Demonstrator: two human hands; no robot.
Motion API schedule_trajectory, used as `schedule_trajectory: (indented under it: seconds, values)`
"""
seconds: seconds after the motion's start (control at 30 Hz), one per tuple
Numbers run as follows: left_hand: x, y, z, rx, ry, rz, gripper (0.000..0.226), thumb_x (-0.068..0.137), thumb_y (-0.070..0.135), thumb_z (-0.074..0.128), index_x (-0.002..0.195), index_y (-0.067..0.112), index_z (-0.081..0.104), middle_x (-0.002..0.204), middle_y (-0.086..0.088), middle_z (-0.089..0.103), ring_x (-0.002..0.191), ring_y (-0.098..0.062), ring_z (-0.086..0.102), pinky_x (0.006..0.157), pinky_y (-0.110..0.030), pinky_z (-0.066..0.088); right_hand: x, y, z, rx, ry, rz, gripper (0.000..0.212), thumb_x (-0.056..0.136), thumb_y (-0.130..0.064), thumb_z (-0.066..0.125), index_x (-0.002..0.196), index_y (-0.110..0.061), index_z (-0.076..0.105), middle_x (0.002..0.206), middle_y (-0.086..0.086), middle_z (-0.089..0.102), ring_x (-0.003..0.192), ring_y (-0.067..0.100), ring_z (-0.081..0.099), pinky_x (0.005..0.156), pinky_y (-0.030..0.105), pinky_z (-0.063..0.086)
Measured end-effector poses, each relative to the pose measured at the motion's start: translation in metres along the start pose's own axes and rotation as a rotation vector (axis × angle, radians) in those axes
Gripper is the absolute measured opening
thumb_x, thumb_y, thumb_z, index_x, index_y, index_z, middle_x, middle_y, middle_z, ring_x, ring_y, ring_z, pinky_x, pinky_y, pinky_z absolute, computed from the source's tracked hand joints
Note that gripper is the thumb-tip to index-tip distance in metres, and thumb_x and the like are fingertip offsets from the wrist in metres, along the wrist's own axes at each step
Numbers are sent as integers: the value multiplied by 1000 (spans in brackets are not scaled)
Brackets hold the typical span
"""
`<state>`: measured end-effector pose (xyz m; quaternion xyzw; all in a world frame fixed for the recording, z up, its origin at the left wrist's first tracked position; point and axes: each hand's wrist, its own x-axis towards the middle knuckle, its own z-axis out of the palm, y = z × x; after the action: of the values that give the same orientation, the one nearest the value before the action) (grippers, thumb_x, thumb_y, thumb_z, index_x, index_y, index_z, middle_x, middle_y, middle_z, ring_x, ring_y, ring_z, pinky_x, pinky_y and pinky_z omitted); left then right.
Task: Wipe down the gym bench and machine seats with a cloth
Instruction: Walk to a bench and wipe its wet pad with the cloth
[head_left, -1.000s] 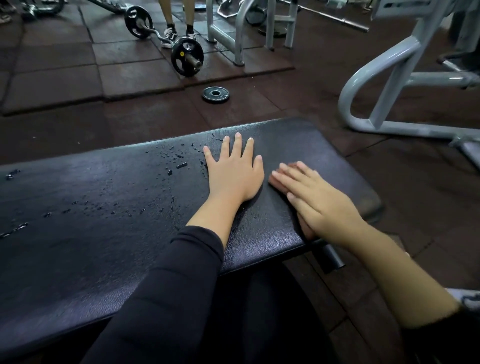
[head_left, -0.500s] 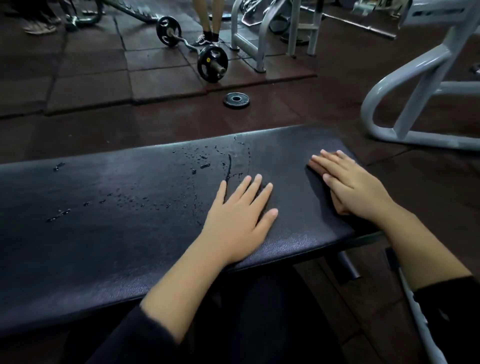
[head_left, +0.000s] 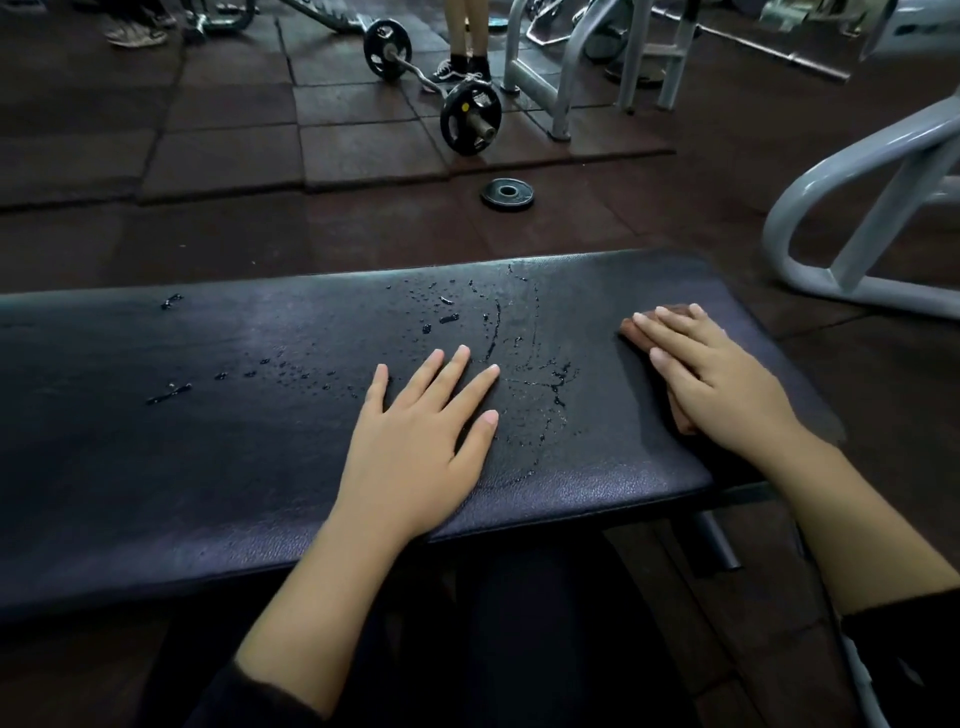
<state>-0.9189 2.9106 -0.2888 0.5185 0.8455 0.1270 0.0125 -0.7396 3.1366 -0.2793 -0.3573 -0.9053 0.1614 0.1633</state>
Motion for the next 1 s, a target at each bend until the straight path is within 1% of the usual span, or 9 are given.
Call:
schedule_trajectory:
  seconds: [0.17, 0.27, 0.43, 0.57, 0.63, 0.7, 0.77, 0.87, 1.0]
  values:
    - [3, -2, 3, -18, 24, -7, 71, 87, 52, -9, 152, 39, 14, 160, 18, 6, 148, -3, 1, 119, -42, -3, 3, -57, 24, -29, -160, -183, 44, 99, -36, 32, 143, -34, 31, 154, -11, 25, 145, 10, 9, 119, 29, 10]
    - [3, -5, 4, -20, 28, -11, 75, 85, 50, -12, 154, 34, 13, 159, 19, 5, 147, -1, -1, 119, -38, -5, -25, -88, 41, -62, -187, -364, 53, 94, -43, 18, 144, -31, 34, 152, -10, 29, 145, 13, 15, 118, 37, 18]
    - [2, -6, 3, -19, 31, -9, 75, 85, 49, -11, 154, 34, 14, 159, 19, 5, 147, -2, 0, 119, -37, -6, -78, -63, 18, -84, -108, -549, 44, 99, -26, 31, 142, -22, 40, 150, -8, 34, 143, 13, 23, 116, 38, 23]
    - [2, -6, 4, -20, 32, -10, 74, 86, 48, -10, 154, 34, 14, 160, 19, 6, 147, -2, 1, 120, -39, -5, -55, -22, 0, -16, -164, -418, 44, 97, -37, 28, 140, -33, 38, 149, -11, 35, 142, 11, 23, 114, 43, 23]
    - [2, -6, 4, -22, 34, -9, 74, 86, 49, -10, 154, 33, 14, 160, 19, 6, 147, -2, 0, 120, -39, -4, -30, -17, 0, -2, -172, -305, 46, 93, -44, 25, 138, -37, 35, 149, -12, 33, 143, 10, 18, 118, 37, 15]
    - [3, -6, 4, -37, 41, -14, 74, 86, 49, -10, 154, 33, 15, 160, 19, 6, 147, -1, 0, 120, -38, -5, -9, -28, 12, -45, -163, -264, 53, 91, -47, 22, 140, -31, 35, 151, -8, 32, 144, 15, 17, 119, 31, 11]
    - [4, -6, 5, -54, 59, -20, 76, 86, 49, -9, 154, 30, 19, 160, 17, 10, 147, -1, 3, 120, -37, -3, -5, -54, 27, -63, -180, -309, 59, 89, -46, 19, 141, -24, 38, 151, -3, 33, 144, 19, 19, 119, 33, 12]
    - [4, -7, 6, -71, 87, -22, 76, 88, 48, -7, 153, 25, 25, 159, 13, 16, 147, -3, 9, 120, -36, 1, -43, -85, 36, -53, -183, -476, 50, 95, -34, 25, 142, -22, 40, 150, -5, 35, 143, 17, 21, 117, 36, 18]
    - [3, -8, 5, -75, 86, -20, 74, 89, 48, -5, 152, 25, 27, 159, 12, 18, 147, -5, 11, 120, -36, 1, -86, -60, 11, -39, -225, -649, 44, 99, -25, 32, 142, -22, 40, 150, -10, 33, 143, 15, 22, 116, 38, 23]
